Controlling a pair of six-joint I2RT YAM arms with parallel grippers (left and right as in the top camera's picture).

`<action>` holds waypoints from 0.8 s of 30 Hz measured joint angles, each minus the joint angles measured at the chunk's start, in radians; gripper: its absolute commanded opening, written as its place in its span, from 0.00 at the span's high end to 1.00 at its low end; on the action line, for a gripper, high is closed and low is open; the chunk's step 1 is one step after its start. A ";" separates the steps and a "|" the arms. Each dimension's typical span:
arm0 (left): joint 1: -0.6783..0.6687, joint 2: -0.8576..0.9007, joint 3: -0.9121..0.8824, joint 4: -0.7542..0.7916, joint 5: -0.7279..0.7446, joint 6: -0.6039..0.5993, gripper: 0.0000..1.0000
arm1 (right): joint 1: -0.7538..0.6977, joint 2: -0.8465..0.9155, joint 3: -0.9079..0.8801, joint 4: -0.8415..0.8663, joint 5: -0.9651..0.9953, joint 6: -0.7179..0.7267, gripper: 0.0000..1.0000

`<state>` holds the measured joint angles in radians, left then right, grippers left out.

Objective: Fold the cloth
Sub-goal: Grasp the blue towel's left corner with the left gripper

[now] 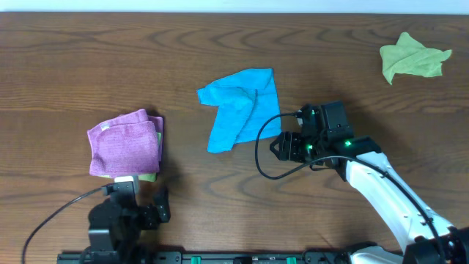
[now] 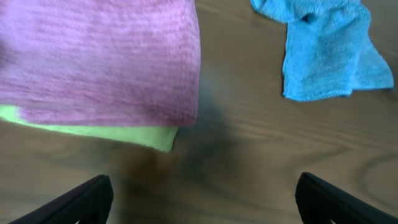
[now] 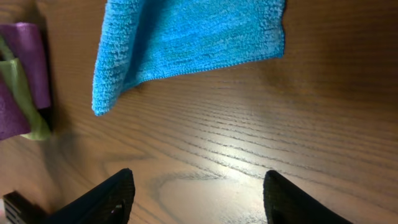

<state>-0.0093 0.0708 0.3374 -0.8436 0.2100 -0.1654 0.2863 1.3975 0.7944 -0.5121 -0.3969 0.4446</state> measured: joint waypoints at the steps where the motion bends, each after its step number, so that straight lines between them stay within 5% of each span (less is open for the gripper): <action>1: 0.000 0.034 0.042 0.014 0.000 -0.012 0.04 | 0.000 0.000 0.000 0.001 0.008 0.000 0.31; 9: 0.000 0.484 0.387 0.008 0.021 -0.095 0.05 | 0.000 0.016 -0.003 0.032 0.038 0.011 0.33; 15: 0.000 0.914 0.622 -0.006 0.179 -0.135 0.05 | 0.000 0.118 -0.004 0.135 0.045 0.047 0.36; 24: -0.002 1.230 0.680 0.126 0.439 -0.267 0.05 | 0.000 0.233 -0.005 0.283 0.050 0.097 0.38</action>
<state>-0.0116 1.3006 1.0176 -0.7174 0.6491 -0.4328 0.2863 1.6310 0.7898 -0.2295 -0.3473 0.5419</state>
